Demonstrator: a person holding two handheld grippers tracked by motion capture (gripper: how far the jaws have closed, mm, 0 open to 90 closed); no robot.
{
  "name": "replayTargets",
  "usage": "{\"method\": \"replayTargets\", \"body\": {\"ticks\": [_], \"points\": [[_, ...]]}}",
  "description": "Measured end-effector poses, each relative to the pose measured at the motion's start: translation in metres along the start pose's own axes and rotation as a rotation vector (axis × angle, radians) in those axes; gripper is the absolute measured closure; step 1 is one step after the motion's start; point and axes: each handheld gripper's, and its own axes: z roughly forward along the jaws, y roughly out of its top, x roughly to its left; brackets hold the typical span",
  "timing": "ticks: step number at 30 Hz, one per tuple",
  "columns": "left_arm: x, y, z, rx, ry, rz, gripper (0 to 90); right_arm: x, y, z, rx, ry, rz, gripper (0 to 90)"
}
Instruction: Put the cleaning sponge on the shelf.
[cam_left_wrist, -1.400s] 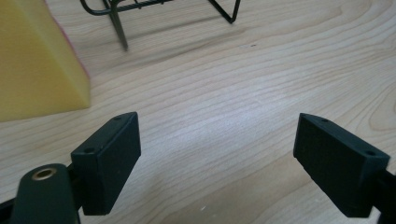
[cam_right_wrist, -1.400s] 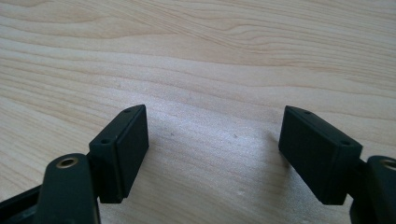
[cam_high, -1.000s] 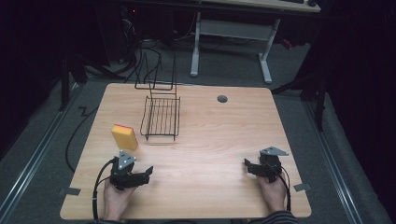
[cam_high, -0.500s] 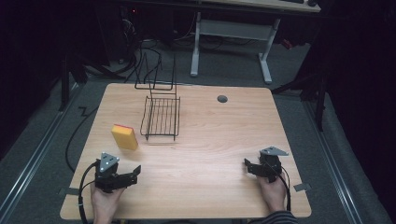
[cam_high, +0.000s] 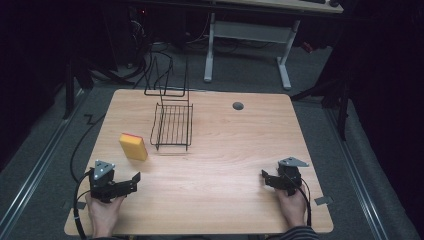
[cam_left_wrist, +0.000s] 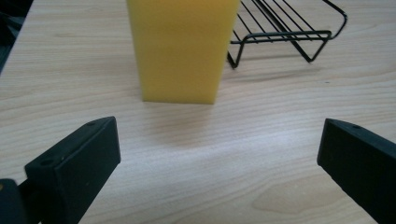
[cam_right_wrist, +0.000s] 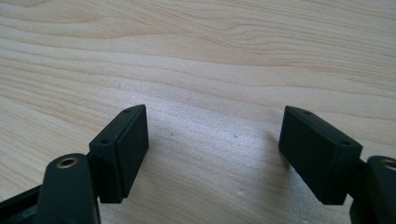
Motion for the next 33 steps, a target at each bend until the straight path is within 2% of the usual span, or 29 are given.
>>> {"method": "replayTargets", "body": {"ticks": [10,26,33], "points": [[0.002,0.025,0.011,-0.001,0.004,0.035,0.2,0.000,0.000,0.000,-0.001,-0.001,-0.002,24.5],[0.005,0.052,0.030,-0.012,0.041,0.040,0.2,0.000,0.000,0.000,0.000,0.000,0.000,24.5],[0.006,0.062,0.035,-0.037,0.035,0.050,0.1,0.000,0.000,0.000,-0.001,0.000,-0.002,24.5]]}}
